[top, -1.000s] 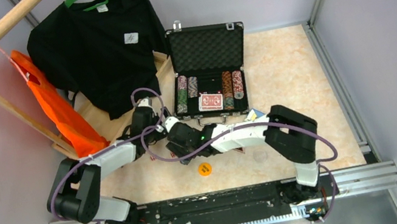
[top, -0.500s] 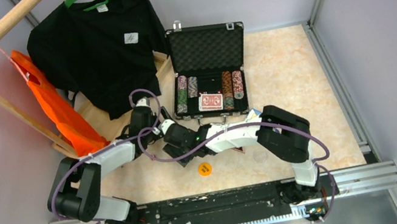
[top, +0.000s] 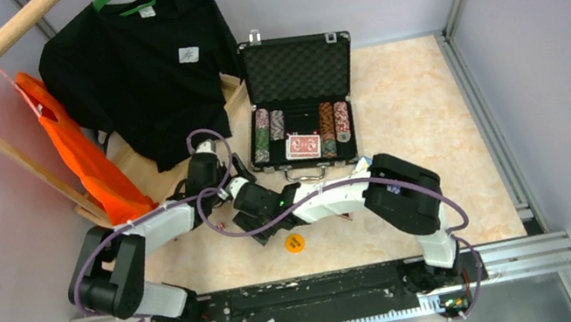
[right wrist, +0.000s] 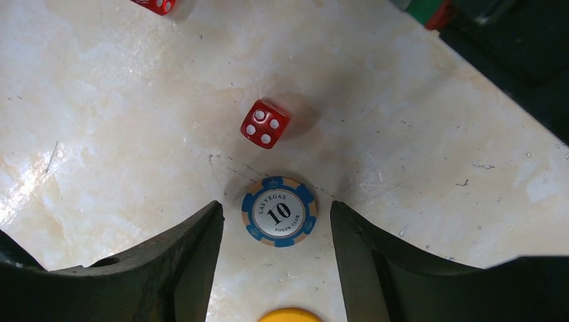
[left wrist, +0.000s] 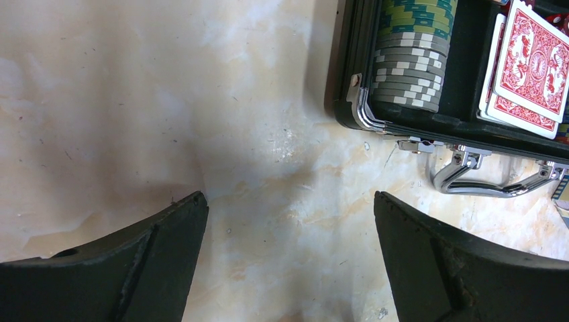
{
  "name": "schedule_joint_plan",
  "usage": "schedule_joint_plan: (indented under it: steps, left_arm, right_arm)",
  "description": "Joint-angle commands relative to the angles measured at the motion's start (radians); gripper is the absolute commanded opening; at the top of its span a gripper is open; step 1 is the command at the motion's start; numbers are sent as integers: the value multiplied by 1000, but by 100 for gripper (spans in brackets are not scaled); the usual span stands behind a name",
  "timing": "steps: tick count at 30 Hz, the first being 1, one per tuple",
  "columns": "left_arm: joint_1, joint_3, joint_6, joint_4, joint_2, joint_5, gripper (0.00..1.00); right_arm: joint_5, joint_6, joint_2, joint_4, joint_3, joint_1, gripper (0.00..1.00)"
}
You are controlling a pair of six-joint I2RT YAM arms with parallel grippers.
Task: Pack up texas hold em set
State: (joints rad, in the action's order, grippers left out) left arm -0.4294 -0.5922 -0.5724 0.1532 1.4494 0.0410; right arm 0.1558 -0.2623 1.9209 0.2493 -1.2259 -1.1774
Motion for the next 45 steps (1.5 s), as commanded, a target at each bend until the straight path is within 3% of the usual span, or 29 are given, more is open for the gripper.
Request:
schedule_joint_plan:
  steps: [1, 19, 26, 45]
  left_arm:
    - [-4, -18, -6, -18, 12, 6, 99]
    - [-4, -18, -3, -20, 12, 3, 99]
    - [-5, -18, -4, -20, 14, 3, 99]
    - [-5, -17, -4, -21, 12, 2, 99]
  right_arm:
    - [-19, 18, 26, -11, -37, -26, 61]
    - [0, -1, 17, 2, 16, -34, 60]
    - [13, -3, 18, 8, 23, -44, 52]
    - [46, -36, 0, 10, 29, -49, 43]
